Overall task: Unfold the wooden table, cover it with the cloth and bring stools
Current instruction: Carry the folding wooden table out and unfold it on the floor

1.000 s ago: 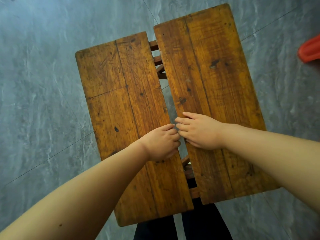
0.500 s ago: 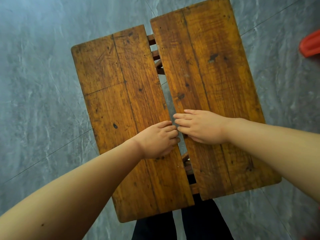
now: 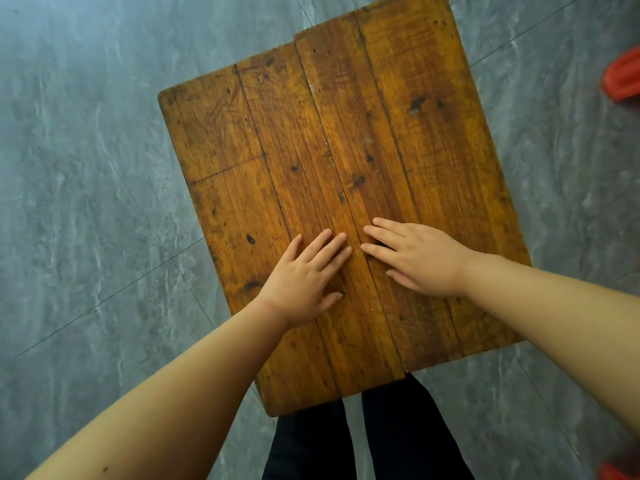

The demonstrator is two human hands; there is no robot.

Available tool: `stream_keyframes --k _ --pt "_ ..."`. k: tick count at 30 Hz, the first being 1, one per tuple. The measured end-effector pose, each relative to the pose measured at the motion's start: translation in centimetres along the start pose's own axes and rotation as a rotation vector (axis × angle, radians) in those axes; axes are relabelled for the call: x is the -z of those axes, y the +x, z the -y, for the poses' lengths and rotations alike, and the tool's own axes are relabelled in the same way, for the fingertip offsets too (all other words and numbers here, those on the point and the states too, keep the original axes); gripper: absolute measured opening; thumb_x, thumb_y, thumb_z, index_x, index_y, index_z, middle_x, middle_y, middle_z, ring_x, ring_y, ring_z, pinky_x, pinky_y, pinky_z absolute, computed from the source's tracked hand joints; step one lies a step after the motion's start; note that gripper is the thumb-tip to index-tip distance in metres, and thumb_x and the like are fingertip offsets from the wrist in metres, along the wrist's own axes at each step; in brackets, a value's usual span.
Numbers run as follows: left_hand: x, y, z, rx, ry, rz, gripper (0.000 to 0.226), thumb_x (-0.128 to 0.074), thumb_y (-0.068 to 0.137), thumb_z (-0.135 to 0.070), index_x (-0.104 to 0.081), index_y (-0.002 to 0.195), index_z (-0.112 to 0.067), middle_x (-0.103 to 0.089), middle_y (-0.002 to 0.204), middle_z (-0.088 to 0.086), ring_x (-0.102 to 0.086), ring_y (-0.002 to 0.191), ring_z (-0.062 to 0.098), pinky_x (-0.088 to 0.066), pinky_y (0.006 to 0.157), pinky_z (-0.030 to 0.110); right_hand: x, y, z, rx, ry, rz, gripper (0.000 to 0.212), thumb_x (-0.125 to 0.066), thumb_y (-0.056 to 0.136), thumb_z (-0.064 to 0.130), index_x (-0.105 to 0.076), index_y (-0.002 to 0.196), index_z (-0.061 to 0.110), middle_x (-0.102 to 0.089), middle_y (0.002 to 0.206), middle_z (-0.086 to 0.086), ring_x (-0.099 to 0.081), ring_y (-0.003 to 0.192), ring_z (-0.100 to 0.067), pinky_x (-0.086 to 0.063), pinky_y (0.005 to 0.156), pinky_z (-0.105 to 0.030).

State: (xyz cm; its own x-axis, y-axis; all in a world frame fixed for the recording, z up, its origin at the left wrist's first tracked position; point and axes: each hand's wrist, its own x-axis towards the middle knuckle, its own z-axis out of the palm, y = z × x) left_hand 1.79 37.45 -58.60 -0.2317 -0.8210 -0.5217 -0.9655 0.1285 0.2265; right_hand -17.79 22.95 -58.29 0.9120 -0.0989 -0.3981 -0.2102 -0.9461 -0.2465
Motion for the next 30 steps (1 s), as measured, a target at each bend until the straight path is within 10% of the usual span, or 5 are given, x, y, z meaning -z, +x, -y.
stream_keyframes --k 9,14,25,30 --pt "-3.1 -2.6 -1.2 0.449 -0.185 -0.100 0.091 -0.033 0.081 -0.070 0.011 0.148 -0.027 0.023 0.154 0.002 0.022 0.141 0.023 0.003 0.115 0.052 -0.8 -2.8 -1.1 -0.585 0.239 -0.016 0.074 -0.046 0.090 0.050 -0.007 0.149 0.028 0.007 0.158 -0.004 0.011 0.144 -0.022 -0.004 0.115 -0.044" --pt "-4.4 -5.0 -2.4 0.894 -0.525 -0.170 0.100 -0.044 0.076 -0.072 0.011 0.148 -0.029 0.024 0.154 0.003 0.022 0.141 0.020 0.004 0.116 0.049 -1.7 -2.6 -0.8 -0.618 0.241 -0.049 0.077 -0.048 0.089 0.051 -0.006 0.150 0.027 0.006 0.158 -0.005 0.011 0.144 -0.023 0.000 0.115 -0.044" --pt "-4.7 -5.2 -2.8 0.957 -0.543 -0.222 0.102 -0.052 0.077 -0.068 0.008 0.149 -0.027 0.021 0.155 0.005 0.019 0.142 0.024 -0.002 0.114 0.053 -1.1 -3.3 -1.0 -0.618 0.186 0.039 0.078 -0.042 0.090 0.055 0.001 0.150 0.027 0.012 0.157 -0.005 0.010 0.144 -0.023 -0.011 0.115 -0.043" --pt "-5.5 -6.4 -4.0 1.220 -0.768 -0.282 0.121 -0.070 0.069 -0.058 0.015 0.147 -0.020 0.020 0.155 0.009 0.012 0.143 0.030 -0.010 0.112 0.056 -1.3 -6.3 -1.5 -0.954 0.415 -0.045 0.095 -0.058 0.081 0.056 -0.004 0.150 0.019 0.005 0.158 -0.010 0.003 0.144 -0.030 -0.015 0.113 -0.050"
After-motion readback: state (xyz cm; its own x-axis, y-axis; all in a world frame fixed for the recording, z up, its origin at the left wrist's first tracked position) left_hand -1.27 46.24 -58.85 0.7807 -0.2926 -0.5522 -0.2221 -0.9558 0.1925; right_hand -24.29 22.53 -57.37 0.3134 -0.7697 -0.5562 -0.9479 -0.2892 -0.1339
